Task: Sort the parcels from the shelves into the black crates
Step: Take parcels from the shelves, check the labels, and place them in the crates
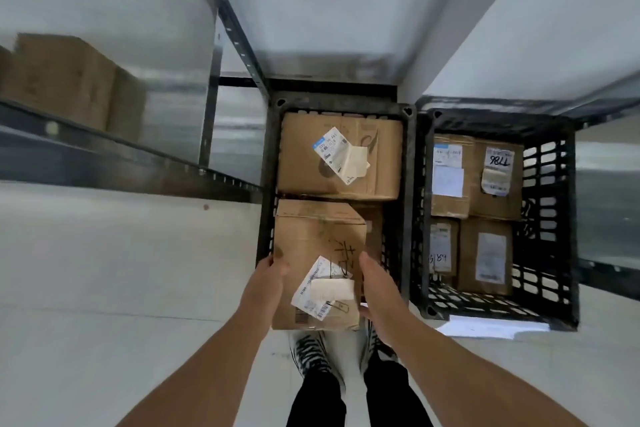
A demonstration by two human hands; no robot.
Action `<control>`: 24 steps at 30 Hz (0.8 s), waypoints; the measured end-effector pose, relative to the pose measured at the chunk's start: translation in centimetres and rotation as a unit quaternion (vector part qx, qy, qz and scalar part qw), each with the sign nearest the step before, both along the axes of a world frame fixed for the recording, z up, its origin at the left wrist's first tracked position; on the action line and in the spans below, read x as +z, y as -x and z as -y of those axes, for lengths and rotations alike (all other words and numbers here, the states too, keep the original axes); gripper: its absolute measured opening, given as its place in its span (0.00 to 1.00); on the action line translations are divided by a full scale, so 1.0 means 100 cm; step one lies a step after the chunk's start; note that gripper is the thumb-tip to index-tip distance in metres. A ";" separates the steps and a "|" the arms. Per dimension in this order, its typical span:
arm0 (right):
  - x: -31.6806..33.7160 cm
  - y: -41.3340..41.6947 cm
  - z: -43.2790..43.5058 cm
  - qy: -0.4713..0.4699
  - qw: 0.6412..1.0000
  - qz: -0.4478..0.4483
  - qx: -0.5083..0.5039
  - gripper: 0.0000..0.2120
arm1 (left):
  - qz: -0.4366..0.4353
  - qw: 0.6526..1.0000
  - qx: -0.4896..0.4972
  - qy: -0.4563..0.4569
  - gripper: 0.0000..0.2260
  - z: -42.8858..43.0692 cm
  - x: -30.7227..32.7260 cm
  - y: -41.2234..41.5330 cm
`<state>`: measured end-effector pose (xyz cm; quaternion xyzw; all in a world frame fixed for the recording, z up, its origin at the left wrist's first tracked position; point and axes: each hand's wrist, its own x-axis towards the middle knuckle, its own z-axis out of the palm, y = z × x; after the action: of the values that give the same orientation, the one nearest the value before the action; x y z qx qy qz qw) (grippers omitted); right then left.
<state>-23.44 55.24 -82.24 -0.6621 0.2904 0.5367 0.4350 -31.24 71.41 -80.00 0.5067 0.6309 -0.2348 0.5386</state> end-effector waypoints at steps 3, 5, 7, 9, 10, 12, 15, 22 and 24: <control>-0.038 0.004 -0.006 0.004 0.999 0.018 0.029 0.26 | -0.015 1.000 -0.012 -0.021 0.18 0.002 -0.037 0.001; -0.065 0.006 -0.010 -0.005 0.998 0.034 0.046 0.36 | -0.019 0.999 -0.014 -0.042 0.17 0.001 -0.056 -0.003; -0.075 0.005 -0.017 -0.017 0.998 0.038 0.052 0.39 | -0.024 0.997 -0.020 -0.063 0.16 0.000 -0.071 -0.007; -0.076 0.000 -0.023 -0.020 0.998 0.041 0.041 0.35 | -0.029 0.996 -0.044 -0.078 0.19 0.002 -0.083 -0.011; -0.080 -0.002 -0.023 -0.022 0.998 0.040 0.036 0.31 | -0.031 0.994 -0.059 -0.082 0.20 0.005 -0.086 -0.014; -0.090 -0.006 -0.020 -0.023 0.998 0.039 0.044 0.27 | -0.019 0.992 -0.081 -0.090 0.20 0.010 -0.090 -0.019; -0.104 -0.009 -0.019 -0.016 0.997 0.032 0.061 0.37 | -0.026 0.990 -0.093 -0.105 0.21 0.015 -0.097 -0.025; -0.127 -0.015 -0.020 0.003 0.994 0.037 0.102 0.45 | -0.063 0.973 -0.154 -0.161 0.32 0.028 -0.124 -0.030; -0.130 -0.017 -0.020 0.001 0.993 0.046 0.110 0.39 | -0.074 0.970 -0.159 -0.165 0.31 0.029 -0.128 -0.033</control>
<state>-21.70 57.26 -95.28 -0.7149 0.1959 0.5496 0.3853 -27.92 68.50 -92.79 0.6640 0.6101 -0.2467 0.3549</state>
